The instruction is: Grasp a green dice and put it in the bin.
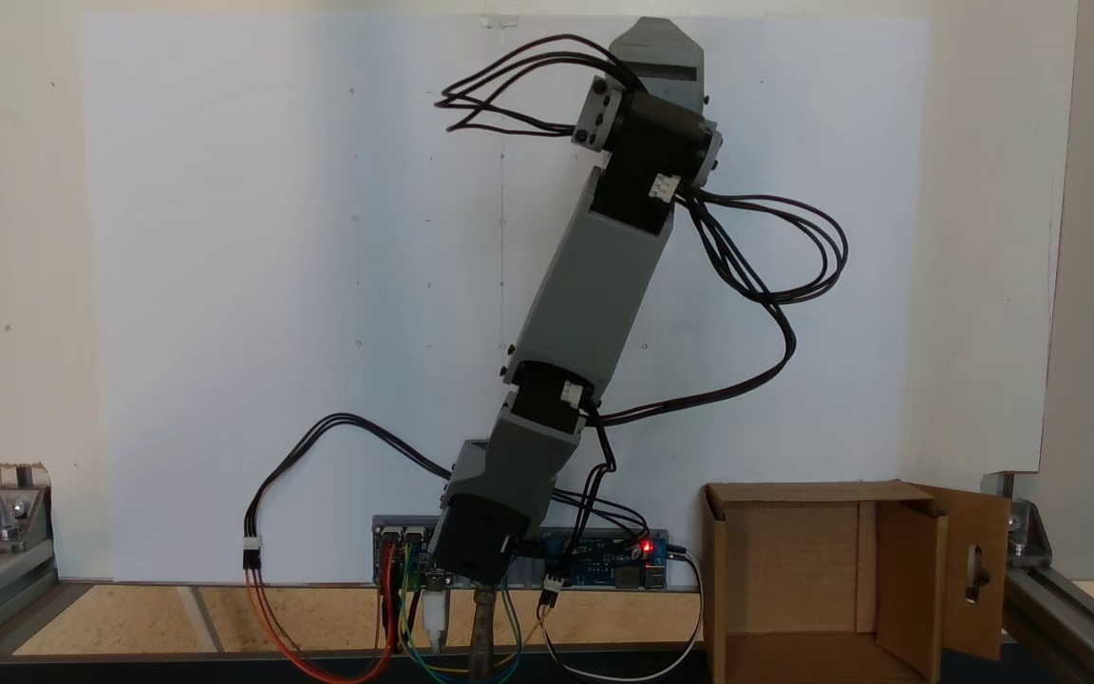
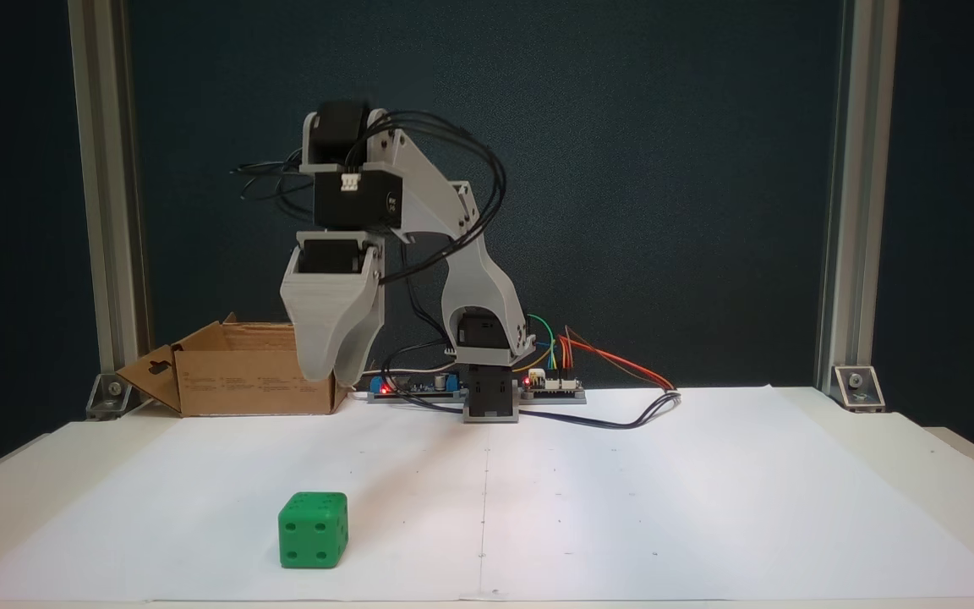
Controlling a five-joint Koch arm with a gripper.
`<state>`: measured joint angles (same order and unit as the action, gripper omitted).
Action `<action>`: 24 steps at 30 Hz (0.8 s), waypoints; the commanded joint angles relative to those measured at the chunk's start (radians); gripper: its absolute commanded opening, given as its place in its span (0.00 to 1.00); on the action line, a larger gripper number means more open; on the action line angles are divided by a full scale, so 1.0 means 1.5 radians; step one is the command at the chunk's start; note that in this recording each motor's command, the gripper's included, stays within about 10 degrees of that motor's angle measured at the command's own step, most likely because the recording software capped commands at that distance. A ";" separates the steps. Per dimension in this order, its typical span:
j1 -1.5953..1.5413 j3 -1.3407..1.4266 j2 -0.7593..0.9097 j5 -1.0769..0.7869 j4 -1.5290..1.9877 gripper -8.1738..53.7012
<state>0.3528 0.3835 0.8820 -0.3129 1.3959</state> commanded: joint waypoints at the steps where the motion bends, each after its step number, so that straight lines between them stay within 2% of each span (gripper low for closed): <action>1: 0.005 -0.042 -0.002 -0.042 0.116 0.84; 12: 0.000 -0.043 -0.070 -0.041 0.116 0.84; 24: -0.001 -0.043 -0.090 -0.040 0.039 0.85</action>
<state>0.3543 0.3835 0.7317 -0.3129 1.3959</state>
